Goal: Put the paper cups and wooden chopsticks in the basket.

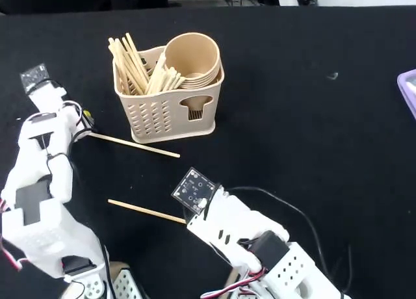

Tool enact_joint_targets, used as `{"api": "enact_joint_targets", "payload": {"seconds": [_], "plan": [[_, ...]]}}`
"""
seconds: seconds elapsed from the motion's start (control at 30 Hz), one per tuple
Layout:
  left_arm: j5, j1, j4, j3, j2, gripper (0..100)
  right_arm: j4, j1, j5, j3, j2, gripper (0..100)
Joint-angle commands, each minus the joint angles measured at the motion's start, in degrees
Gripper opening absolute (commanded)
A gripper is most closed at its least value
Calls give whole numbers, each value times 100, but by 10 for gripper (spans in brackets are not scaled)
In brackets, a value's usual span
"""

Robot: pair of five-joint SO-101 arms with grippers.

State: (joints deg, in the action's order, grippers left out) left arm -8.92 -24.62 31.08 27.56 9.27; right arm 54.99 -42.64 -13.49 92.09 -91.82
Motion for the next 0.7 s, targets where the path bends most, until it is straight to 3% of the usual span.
{"api": "enact_joint_targets", "payload": {"seconds": [0.0, 0.1, 0.4, 0.67], "plan": [[9, 22, -149, -347, 202, 216, -114, -44, -53, -31, -110, 155], [97, 22, 167, -356, 193, 216, -114, -44, -53, -31, -110, 155], [1749, 22, 1741, -435, -299, 134, -123, -44, -53, -40, -110, 155], [2356, 22, 2207, -418, -448, 116, -105, -44, -53, -57, -110, 155]]}}
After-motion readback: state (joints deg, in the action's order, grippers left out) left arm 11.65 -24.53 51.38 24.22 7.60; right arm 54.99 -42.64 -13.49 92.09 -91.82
